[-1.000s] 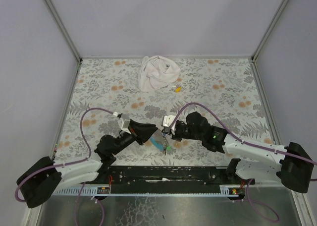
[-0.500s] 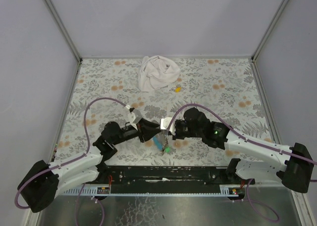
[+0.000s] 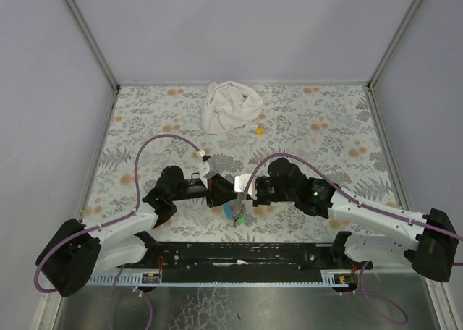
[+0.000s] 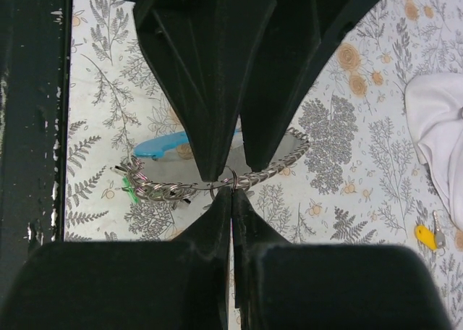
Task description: Put the keys on the keyring
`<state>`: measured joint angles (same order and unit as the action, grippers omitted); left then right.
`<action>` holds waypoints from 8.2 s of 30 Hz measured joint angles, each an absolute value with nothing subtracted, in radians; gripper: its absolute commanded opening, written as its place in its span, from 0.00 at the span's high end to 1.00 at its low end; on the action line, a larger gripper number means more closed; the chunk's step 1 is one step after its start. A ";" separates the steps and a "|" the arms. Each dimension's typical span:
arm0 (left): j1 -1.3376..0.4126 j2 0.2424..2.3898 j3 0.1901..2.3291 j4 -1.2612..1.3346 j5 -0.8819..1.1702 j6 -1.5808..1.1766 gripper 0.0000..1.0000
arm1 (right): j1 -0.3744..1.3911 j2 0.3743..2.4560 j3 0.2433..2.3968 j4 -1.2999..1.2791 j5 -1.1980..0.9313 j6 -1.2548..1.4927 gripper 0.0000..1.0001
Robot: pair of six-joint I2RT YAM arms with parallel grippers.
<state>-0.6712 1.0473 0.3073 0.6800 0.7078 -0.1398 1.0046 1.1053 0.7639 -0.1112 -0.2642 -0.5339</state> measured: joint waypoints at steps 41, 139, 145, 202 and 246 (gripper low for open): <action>-0.681 1.025 0.172 0.887 0.512 -0.467 1.00 | 1.007 1.041 0.625 0.120 -0.278 -0.441 1.00; -0.687 1.172 0.402 0.586 0.854 0.062 1.00 | 1.028 1.035 0.733 -0.139 -0.256 -0.512 1.00; -0.690 1.113 0.379 0.585 0.758 -0.009 1.00 | 1.029 0.984 0.666 -0.068 -0.216 -0.463 1.00; -0.749 0.982 0.080 0.895 0.331 -0.350 0.56 | 1.028 1.066 0.677 -0.017 -0.225 -0.486 1.00; -0.731 0.643 0.487 -0.167 -0.482 -0.657 0.00 | 0.902 0.828 0.533 -0.096 0.231 0.125 0.01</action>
